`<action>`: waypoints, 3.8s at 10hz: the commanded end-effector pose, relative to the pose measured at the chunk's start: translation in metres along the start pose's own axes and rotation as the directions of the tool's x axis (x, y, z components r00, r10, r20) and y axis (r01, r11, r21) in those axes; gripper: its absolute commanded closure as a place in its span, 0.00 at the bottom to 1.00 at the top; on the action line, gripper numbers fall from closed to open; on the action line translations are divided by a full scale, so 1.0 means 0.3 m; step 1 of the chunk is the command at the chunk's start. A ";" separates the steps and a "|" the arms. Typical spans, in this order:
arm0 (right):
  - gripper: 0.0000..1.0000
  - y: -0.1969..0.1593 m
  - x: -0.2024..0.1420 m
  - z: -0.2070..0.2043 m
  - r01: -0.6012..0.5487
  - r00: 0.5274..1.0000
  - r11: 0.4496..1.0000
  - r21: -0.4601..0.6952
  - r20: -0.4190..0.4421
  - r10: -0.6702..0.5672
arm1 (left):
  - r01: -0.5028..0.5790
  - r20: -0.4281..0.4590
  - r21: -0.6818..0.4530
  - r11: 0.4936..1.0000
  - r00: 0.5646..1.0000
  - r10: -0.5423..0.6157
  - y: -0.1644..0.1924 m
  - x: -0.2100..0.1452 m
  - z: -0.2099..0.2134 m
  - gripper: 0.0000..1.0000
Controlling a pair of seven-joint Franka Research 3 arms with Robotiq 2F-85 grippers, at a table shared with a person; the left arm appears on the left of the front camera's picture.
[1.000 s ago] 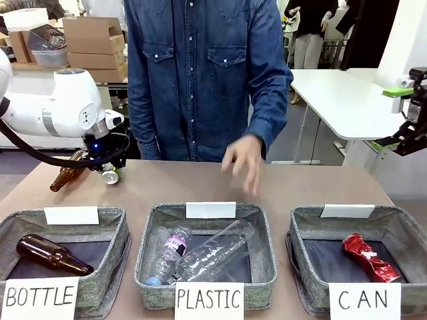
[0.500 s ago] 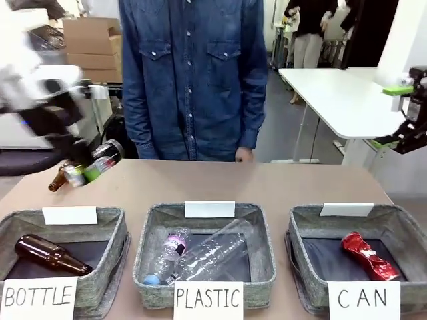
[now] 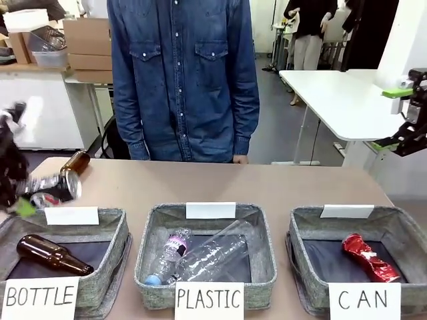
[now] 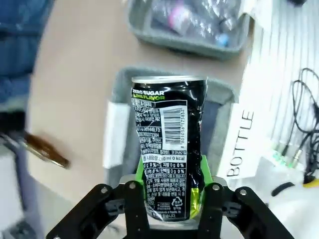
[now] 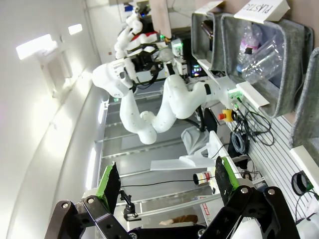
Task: Sort the can waste into the basket.
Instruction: Pick up the can waste from the table and place it in the right Fabric basket.
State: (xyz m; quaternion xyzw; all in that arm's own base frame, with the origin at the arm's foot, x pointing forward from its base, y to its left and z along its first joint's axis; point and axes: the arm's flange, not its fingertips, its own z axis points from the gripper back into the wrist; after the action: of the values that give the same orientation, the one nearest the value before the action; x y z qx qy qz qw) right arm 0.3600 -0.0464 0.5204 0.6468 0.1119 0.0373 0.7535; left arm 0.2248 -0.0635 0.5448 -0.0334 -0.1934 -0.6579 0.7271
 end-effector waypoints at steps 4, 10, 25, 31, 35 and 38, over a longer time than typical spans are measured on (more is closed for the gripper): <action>0.00 0.000 -0.007 0.007 -0.015 1.000 1.000 -0.011 -0.012 0.015 | -0.117 -0.090 -0.055 0.992 0.990 0.111 -0.001 0.001 -0.063 1.00; 0.00 0.040 -0.366 0.255 0.076 0.996 0.990 -0.119 -0.030 -0.080 | 0.223 0.235 0.031 0.974 0.946 -0.224 -0.154 0.714 -0.220 0.56; 0.00 0.020 -0.633 0.399 0.046 0.962 0.983 -0.180 0.271 0.004 | 0.482 0.193 -0.036 0.876 0.863 -0.467 -0.214 1.674 -0.763 0.56; 0.00 0.020 -0.633 0.399 0.046 0.962 0.983 -0.180 0.271 0.004 | 0.474 0.189 -0.013 0.880 0.866 -0.464 -0.214 1.662 -0.762 0.00; 0.00 0.011 -0.640 0.425 0.018 0.954 0.987 -0.161 0.299 0.031 | 0.514 0.129 -0.095 0.852 0.855 -0.502 -0.264 1.590 -0.658 0.00; 0.00 -0.001 -0.637 0.410 0.046 0.953 0.987 -0.153 0.304 0.003 | 0.495 0.081 -0.041 0.868 0.867 -0.491 -0.246 1.526 -0.575 0.00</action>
State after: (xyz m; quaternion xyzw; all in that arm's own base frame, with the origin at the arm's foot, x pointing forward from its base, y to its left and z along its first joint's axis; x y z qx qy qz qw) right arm 0.2057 -0.2074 0.5561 0.5973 -0.0100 -0.0697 0.7989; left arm 0.2138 -0.5810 0.5191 -0.0382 -0.2053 -0.8323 0.5135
